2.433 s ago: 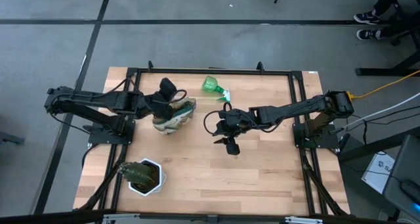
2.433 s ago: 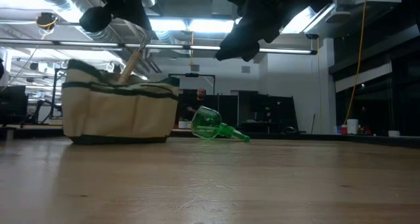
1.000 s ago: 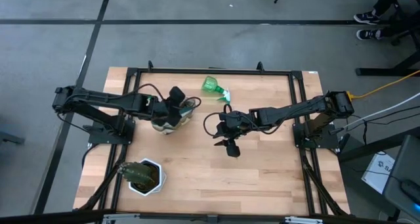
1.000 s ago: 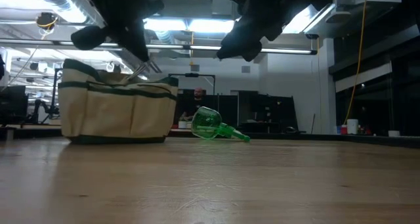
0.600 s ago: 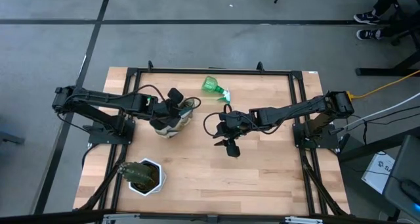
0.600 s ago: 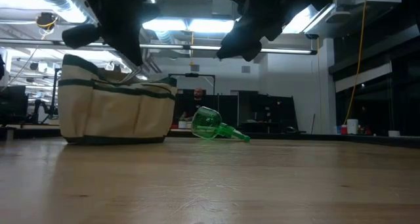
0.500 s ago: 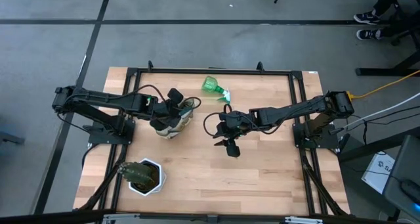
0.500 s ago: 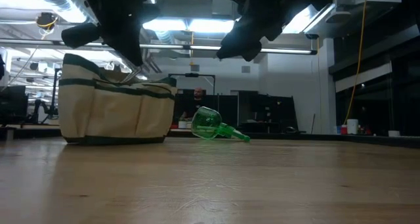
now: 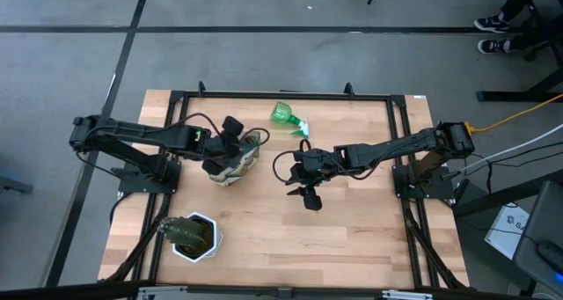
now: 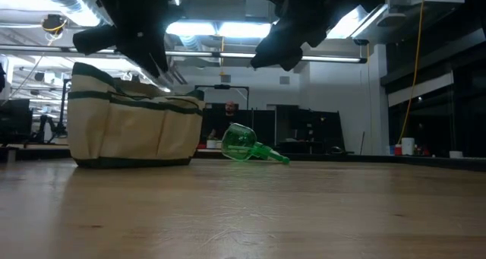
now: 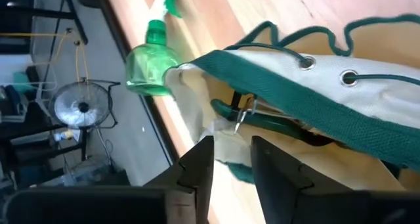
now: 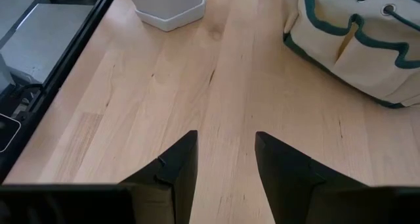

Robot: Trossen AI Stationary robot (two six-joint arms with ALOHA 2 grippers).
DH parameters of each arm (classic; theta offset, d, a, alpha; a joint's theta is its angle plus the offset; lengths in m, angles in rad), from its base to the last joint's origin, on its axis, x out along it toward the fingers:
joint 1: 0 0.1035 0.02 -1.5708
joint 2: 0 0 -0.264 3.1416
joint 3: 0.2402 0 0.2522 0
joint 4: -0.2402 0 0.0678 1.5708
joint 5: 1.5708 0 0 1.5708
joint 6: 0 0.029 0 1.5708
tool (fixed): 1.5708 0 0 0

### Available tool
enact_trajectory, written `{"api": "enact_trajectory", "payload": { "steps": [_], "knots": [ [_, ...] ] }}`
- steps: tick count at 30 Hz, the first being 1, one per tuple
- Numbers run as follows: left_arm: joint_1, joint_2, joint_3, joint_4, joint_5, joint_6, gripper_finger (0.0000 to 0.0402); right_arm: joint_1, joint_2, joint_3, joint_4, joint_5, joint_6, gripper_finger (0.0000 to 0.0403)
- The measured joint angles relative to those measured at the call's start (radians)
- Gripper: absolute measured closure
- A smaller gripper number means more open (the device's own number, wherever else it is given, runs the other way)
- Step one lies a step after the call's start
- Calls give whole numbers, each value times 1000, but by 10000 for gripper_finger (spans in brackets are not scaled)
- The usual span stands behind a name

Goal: Pick & Place Garden tools in Gardening bag
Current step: Put the green spray bottle into the white gardening bag

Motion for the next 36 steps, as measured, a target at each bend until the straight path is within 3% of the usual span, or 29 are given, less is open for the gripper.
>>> {"api": "enact_trajectory", "payload": {
  "steps": [9, 19, 23, 36],
  "knots": [
    [31, -227, 0, 42, 126, -81, 299, -2, 0, 0, 0, 1, -51, 247],
    [45, -479, 0, 359, 247, -42, 295, -3, 0, 0, -5, 55, -87, 247],
    [45, -522, 0, 421, 315, -39, 298, -3, 0, 0, -5, 54, -88, 247],
    [45, -524, 0, 366, 325, -142, 301, -2, 0, 0, -23, 47, -51, 247]
  ]
}}
